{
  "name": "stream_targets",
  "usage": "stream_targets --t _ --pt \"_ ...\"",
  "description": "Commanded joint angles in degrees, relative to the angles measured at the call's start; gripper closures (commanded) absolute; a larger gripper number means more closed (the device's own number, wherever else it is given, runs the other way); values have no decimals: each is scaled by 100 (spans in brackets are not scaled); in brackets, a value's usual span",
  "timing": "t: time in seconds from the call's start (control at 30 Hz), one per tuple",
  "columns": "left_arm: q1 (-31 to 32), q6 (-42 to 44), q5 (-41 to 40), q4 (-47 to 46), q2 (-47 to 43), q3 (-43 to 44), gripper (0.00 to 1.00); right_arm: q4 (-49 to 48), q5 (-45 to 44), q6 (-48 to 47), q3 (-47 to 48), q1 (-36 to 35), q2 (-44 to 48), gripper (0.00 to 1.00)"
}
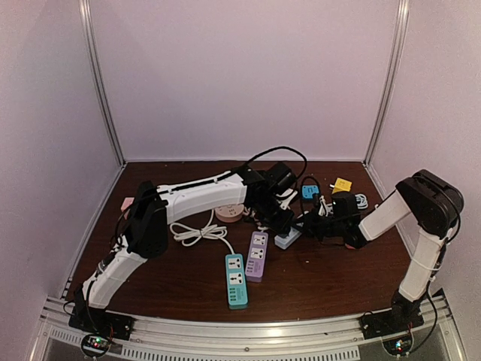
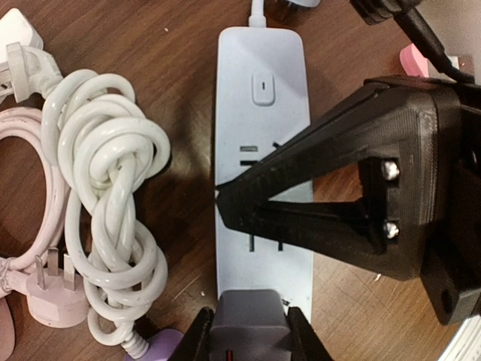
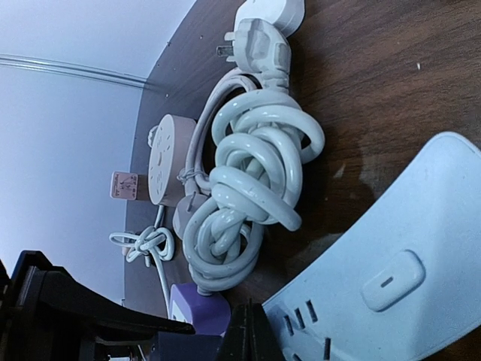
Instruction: Pull the plug off the socket
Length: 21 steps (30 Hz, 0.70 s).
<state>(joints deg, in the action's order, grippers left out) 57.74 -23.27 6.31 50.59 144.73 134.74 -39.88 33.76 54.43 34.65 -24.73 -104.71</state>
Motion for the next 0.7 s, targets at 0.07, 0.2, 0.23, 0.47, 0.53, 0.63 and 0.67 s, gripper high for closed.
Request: stream_targets --t 0.07,0.2,0.23,0.47,0.53,0.63,0.67 --pt "-255 -207 332 -945 -462 220 100 1184 -141 -69 -506 162 -373 100" --pt "-215 114 189 -919 -592 136 100 1254 -164 -113 -452 179 -375 100" --pt "-202 176 131 -910 -621 94 100 1252 -167 -117 -443 181 -380 100" --pt "-21 518 -240 -822 -683 6 100 1306 -198 -185 -430 184 -410 100" --pt "25 555 -267 -814 -683 8 100 1330 -206 -205 -420 180 -403 100" --pt "27 560 -194 -814 -674 -9 100 1428 -237 -258 -399 180 -354 100" --pt "27 560 -183 -814 -680 -9 100 1463 -261 -277 -396 179 -324 100"
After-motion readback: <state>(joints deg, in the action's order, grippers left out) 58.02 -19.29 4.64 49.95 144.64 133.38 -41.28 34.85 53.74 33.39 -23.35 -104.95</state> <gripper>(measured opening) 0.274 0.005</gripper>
